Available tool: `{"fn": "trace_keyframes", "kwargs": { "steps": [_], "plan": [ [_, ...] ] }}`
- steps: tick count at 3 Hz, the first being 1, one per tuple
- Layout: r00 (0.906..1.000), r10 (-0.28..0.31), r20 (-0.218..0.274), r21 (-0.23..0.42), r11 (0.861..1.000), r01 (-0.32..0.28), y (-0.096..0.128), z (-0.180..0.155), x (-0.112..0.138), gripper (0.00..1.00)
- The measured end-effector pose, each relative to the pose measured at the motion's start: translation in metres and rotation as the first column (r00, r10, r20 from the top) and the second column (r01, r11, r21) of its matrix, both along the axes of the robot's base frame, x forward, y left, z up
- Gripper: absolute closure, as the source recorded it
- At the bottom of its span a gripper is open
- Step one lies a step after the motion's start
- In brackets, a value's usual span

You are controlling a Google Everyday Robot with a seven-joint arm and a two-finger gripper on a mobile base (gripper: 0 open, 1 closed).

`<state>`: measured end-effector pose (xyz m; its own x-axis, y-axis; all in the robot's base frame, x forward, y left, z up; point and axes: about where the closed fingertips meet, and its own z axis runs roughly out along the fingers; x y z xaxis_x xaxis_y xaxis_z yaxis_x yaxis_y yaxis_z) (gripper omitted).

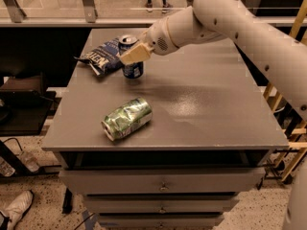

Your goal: Move pepsi can near blue chip bag

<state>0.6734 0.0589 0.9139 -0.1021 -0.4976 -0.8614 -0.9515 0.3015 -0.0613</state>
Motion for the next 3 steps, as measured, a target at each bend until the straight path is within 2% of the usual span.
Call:
{"fn": "trace_keyframes", "kwargs": {
  "steps": [2,3],
  "plan": [
    [0.9999,-0.008,0.009,0.003,1.000,0.008,0.033,-0.032,0.020,1.00],
    [0.9999,-0.011,0.011,0.007,1.000,0.011,0.036,-0.033,0.022,1.00]
  ]
}}
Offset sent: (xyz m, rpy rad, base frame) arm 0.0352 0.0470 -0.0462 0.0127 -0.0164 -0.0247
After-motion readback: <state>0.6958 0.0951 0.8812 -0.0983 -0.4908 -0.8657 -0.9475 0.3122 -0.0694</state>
